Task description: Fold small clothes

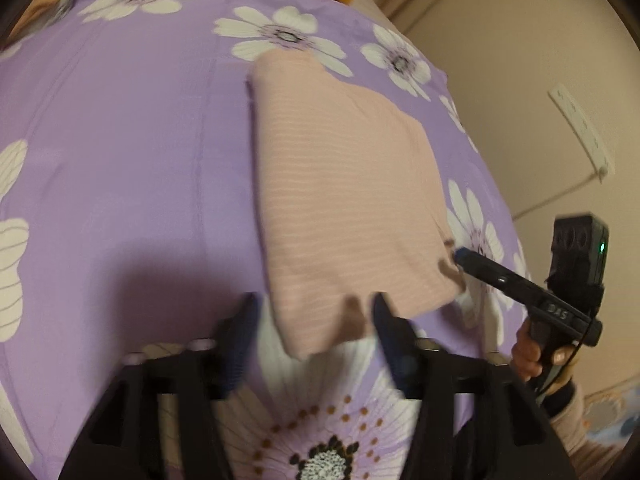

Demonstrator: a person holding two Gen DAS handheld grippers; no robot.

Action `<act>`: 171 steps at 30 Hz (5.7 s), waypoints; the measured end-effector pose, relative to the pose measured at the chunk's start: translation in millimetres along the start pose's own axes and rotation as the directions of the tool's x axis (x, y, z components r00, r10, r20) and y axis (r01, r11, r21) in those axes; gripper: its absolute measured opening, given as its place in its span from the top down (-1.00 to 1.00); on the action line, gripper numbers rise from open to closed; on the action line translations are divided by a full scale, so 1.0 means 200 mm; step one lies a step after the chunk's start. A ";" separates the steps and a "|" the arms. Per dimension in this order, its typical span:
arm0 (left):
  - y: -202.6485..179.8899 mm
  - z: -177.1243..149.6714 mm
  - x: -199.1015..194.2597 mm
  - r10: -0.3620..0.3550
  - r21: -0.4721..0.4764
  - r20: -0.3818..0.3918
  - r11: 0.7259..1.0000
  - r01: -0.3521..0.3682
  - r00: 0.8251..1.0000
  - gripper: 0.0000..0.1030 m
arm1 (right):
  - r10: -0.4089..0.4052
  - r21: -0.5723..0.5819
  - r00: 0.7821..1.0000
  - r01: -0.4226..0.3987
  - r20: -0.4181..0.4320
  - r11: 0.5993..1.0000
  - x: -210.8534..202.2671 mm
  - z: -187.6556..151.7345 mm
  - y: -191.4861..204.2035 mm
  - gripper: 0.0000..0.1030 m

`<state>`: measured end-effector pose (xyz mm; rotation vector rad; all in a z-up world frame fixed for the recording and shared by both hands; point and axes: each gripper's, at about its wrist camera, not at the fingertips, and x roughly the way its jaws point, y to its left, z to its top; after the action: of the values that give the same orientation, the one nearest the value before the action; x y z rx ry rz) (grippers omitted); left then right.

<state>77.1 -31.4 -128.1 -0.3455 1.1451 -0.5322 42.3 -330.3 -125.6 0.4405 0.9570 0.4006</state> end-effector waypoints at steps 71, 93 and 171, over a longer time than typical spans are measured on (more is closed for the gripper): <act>-0.20 0.28 0.21 0.062 0.114 0.046 0.991 -0.067 0.997 0.31 | -0.019 -0.055 0.993 0.025 0.120 0.998 0.16 0.18 0.24 0.52; -0.27 0.02 -0.13 0.055 0.087 0.099 0.994 -0.064 0.994 0.31 | 0.027 -0.140 0.987 -0.005 0.159 0.990 -0.10 -0.06 0.55 0.52; 0.18 0.20 -0.35 0.184 -0.071 0.244 0.983 -0.172 0.952 0.31 | 0.063 -0.364 0.995 -0.033 0.072 0.931 0.35 0.20 1.04 0.51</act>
<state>100.1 37.8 -78.0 -0.3374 0.9343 -0.2926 85.1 -127.7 -43.9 0.1414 0.7708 0.5873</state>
